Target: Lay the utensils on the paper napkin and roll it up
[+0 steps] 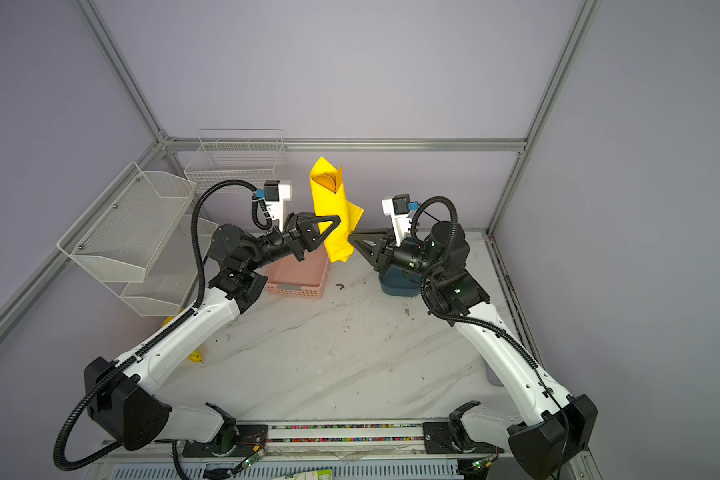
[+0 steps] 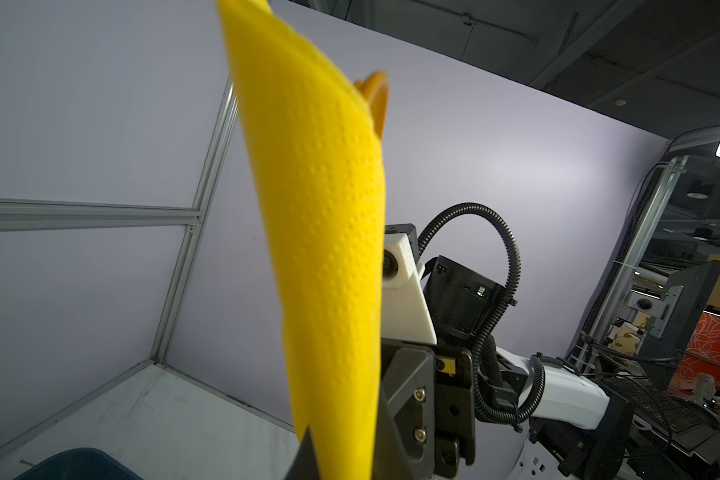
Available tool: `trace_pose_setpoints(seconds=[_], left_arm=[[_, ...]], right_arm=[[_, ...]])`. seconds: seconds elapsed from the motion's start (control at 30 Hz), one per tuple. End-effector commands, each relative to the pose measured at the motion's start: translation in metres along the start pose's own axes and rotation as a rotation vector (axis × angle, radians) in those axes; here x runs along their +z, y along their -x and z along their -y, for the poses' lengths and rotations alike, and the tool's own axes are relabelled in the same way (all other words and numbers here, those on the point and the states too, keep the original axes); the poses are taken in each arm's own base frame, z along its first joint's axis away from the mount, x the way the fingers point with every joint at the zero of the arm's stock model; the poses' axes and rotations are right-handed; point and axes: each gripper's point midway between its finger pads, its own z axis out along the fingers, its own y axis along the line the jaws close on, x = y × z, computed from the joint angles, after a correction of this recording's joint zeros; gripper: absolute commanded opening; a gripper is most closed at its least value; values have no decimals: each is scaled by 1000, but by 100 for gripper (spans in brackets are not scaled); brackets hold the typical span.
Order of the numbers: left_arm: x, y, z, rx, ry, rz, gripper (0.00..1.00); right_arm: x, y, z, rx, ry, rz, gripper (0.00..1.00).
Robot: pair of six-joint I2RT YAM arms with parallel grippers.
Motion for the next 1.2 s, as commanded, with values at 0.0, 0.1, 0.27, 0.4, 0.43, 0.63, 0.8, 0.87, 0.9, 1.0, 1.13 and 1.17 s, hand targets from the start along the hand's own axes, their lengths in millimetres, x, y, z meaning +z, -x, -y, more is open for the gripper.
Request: trace_pose_setpoints(seconds=[0.0, 0.1, 0.27, 0.4, 0.43, 0.63, 0.8, 0.87, 0.9, 1.0, 1.13, 1.17], left_arm=[[0, 40, 29, 98, -53, 90, 9], [-1, 42, 31, 98, -56, 94, 9], [-1, 41, 30, 96, -56, 92, 9], [-1, 40, 28, 94, -49, 90, 9], [-1, 39, 27, 93, -45, 90, 9], [-1, 37, 24, 92, -30, 83, 9], [-1, 37, 24, 93, -32, 84, 9], [-1, 37, 25, 93, -34, 84, 9], [-2, 38, 25, 94, -34, 84, 9], [-1, 38, 27, 93, -40, 82, 9], [0, 38, 27, 86, -51, 82, 9], [0, 38, 27, 84, -55, 83, 9]], right_arm=[[-5, -4, -3, -7, -1, -15, 16], [-5, -8, 1, 4, -16, -28, 14], [-6, -7, -1, 6, -19, -33, 12], [-13, 3, -8, -18, -37, -6, 12], [-15, 5, -9, -24, -46, 2, 12], [-31, 26, -34, -87, -15, 74, 13], [-33, 40, -45, -104, 10, 103, 15], [-30, 43, -45, -97, 19, 99, 16], [-29, 44, -45, -93, 22, 99, 17], [-23, 46, -45, -95, 43, 100, 25], [-14, 45, -42, -81, 77, 87, 31], [-12, 44, -40, -80, 82, 83, 32]])
